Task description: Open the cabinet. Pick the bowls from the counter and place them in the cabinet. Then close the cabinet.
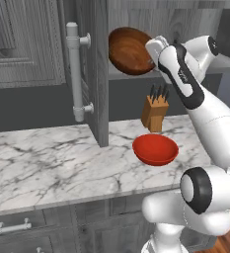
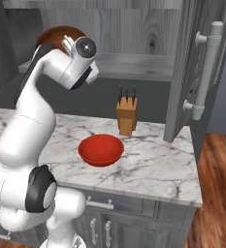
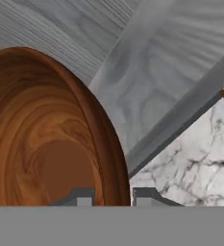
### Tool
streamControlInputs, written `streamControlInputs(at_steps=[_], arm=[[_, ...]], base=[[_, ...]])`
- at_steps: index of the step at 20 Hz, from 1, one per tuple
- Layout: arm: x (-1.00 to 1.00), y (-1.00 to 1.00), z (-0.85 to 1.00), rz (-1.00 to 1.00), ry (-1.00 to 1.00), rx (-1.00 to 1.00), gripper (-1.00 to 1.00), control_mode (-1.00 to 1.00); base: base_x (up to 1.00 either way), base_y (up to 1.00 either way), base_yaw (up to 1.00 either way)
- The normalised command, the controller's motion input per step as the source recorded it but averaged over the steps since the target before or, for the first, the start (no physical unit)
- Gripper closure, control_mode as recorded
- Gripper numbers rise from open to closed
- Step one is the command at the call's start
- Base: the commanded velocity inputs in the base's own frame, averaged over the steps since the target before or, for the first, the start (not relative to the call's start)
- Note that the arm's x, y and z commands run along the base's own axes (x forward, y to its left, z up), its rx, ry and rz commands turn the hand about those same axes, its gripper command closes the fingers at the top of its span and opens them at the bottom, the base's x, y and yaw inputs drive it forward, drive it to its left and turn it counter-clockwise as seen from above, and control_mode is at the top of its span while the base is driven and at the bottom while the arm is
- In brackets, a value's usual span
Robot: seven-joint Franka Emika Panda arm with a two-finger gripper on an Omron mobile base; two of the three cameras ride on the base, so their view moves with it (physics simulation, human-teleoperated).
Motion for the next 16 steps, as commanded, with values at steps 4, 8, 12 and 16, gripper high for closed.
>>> streamControlInputs(at_steps=[4, 8, 12, 16], arm=[[0.67, 0.29, 0.00, 0.04, 0.00, -0.03, 1.00, -1.00], [0.72, 0.26, 0.00, 0.02, 0.00, -0.03, 1.00, -1.00], [0.72, 0.19, 0.00, 0.01, 0.00, -0.02, 1.00, -1.00], [0.60, 0.06, -0.12, 0.03, 0.00, 0.00, 1.00, -1.00]], base=[[0.00, 0.00, 0.00], [0.00, 0.00, 0.00], [0.00, 0.00, 0.00], [0.00, 0.00, 0.00]])
